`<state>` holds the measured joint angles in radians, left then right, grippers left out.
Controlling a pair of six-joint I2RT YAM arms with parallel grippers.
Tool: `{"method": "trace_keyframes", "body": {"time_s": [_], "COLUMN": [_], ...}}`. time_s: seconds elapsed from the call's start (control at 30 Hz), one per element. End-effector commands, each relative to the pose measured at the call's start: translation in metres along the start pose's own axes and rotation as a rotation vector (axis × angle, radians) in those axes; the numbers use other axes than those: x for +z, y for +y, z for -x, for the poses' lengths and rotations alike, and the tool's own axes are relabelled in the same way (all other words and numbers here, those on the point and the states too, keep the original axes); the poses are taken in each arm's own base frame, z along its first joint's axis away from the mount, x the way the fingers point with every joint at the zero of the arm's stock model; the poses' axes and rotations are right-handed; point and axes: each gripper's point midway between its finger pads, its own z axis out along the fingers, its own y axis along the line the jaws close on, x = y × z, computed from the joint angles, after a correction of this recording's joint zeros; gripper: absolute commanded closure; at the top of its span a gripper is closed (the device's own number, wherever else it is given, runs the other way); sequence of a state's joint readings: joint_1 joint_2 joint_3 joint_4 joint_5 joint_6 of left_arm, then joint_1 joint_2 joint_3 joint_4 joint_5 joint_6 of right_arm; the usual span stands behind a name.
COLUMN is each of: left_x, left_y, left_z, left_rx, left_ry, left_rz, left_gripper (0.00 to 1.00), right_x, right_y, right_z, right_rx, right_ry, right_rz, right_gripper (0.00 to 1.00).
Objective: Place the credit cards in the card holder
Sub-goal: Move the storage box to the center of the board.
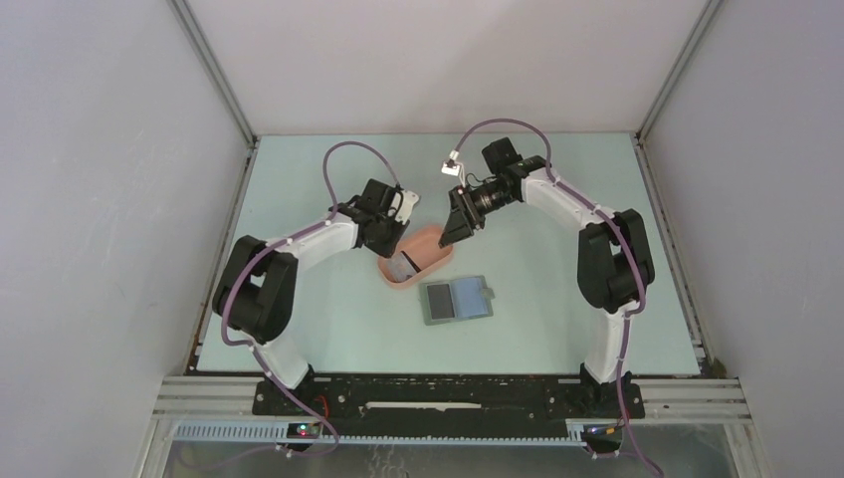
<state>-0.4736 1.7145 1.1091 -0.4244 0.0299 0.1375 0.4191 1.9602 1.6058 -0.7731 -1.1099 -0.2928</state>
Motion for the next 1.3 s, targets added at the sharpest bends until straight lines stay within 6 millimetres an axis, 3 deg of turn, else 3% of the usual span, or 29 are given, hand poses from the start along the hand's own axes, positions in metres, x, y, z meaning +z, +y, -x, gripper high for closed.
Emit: {"method": "trace_keyframes", "body": {"time_s": [0.0,0.1,0.23,0.4,0.63,0.7,0.8,0.87,0.93,1.1,1.27], "left_x": [-0.015,-0.022,-0.045,-0.101,-0.165,-0.183,-0.199,-0.202,-0.199,-0.175,-0.139], "left_y": [-0.002,0.000,0.006,0.016,0.027,0.032,0.038,0.034,0.028,0.005,0.004], "left_z": [0.029,0.030,0.038,0.050,0.030,0.026,0.015,0.012,0.008,0.002,-0.011], "left_rx": [-0.024,-0.066,-0.126,-0.242,-0.352,-0.420,-0.524,-0.557,-0.581,-0.669,-0.864], "left_ry": [-0.088,-0.120,-0.231,-0.485,-0.754,-0.837,-0.940,-0.971,-0.969,-0.920,-0.848], "left_rz": [-0.010,0.015,0.070,0.136,0.214,0.234,0.242,0.207,0.161,0.007,-0.027], "left_gripper": [0.69,0.69,0.67,0.66,0.66,0.55,0.24,0.09,0.03,0.03,0.13], "right_x": [0.004,0.008,0.016,0.023,0.021,0.024,0.030,0.034,0.039,0.060,0.078], "right_y": [0.002,0.001,0.002,0.000,-0.007,-0.007,-0.006,-0.005,-0.002,-0.009,-0.032], "right_z": [0.013,0.012,0.010,0.011,0.017,0.017,0.019,0.021,0.025,0.027,0.030], "right_rx": [-0.004,0.003,0.012,-0.010,-0.088,-0.109,-0.141,-0.168,-0.190,-0.181,-0.078], "right_ry": [-0.018,-0.013,-0.001,0.015,0.031,0.041,0.057,0.066,0.069,0.093,0.098], "right_rz": [0.014,0.005,0.005,-0.025,-0.141,-0.163,-0.198,-0.226,-0.242,-0.287,-0.371], "right_gripper": [0.38,0.39,0.39,0.39,0.38,0.38,0.38,0.37,0.37,0.35,0.34]}}
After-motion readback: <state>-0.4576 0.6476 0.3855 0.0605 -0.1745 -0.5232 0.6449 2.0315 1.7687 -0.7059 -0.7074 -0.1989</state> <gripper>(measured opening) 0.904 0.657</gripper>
